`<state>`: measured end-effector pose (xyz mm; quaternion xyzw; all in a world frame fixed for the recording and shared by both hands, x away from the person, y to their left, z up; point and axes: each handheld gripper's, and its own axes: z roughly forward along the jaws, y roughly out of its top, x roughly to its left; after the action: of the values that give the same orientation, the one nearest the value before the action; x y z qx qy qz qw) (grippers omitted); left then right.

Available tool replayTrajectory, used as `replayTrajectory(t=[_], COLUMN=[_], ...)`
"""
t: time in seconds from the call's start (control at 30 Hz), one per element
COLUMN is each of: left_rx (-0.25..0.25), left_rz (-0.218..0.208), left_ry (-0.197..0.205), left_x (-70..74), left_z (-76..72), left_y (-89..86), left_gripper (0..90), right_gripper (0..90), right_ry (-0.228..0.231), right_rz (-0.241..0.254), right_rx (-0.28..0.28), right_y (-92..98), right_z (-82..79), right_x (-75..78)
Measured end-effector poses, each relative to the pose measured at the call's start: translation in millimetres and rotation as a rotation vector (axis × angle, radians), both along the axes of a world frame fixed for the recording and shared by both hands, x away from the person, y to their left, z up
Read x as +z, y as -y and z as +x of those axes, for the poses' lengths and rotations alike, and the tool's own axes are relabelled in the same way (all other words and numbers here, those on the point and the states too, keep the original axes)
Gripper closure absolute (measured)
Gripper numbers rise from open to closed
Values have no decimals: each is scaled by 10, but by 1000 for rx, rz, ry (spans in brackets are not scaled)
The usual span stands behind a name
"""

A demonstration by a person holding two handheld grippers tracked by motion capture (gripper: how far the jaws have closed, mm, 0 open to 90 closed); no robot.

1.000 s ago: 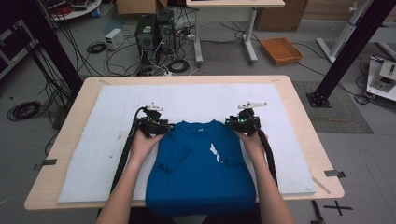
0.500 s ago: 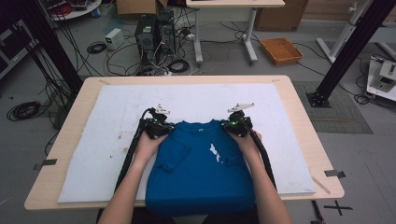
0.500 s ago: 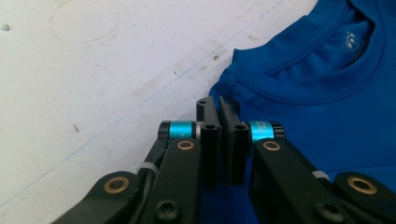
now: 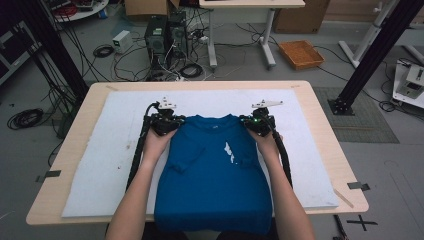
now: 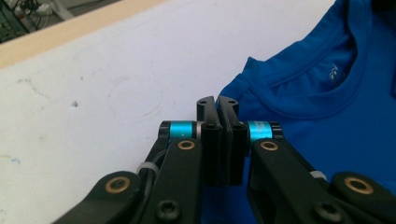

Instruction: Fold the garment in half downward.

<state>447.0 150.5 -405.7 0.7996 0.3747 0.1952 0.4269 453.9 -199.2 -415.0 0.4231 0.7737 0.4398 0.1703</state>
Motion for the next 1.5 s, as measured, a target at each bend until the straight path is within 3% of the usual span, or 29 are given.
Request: replayTrajectory(t=[0.13, 0.2, 0.43, 0.57, 0.73, 0.8, 0.9, 1.1, 1.37, 1.5], left_rx=[-32, -50, -120, -167, -211, -225, -241, -289, -339, -357], left_rz=[-14, -15, -10, 13, 43, 63, 62, 91, 132, 171], left_ry=[32, 68, 138, 169, 194, 202, 212, 204, 155, 139], left_x=[101, 150, 266, 242, 121, 86, 44, -90, -294, -368], left_z=[-159, -265, -683, -968, -1336, -1461, -1618, -1910, -2132, -2227], left_y=[-34, -41, -73, -75, -79, -83, -99, -86, -51, -54], left_gripper=[877, 877, 877, 877, 876, 876, 877, 876, 872, 854], right_gripper=[892, 892, 892, 892, 892, 892, 892, 891, 883, 872], right_ry=[33, 54, 116, 163, 178, 175, 166, 143, 65, 54], right_rz=[20, 31, 63, 29, 13, 2, -5, -38, -58, -80], right_rx=[16, 22, 56, 92, 109, 109, 117, 137, 163, 187], right_y=[22, 38, 121, 143, 178, 185, 200, 222, 253, 238], right_z=[-167, -273, -733, -1059, -1399, -1526, -1700, -2012, -2279, -2374], right_x=[115, 156, 248, 230, 132, 102, 60, -44, -216, -250])
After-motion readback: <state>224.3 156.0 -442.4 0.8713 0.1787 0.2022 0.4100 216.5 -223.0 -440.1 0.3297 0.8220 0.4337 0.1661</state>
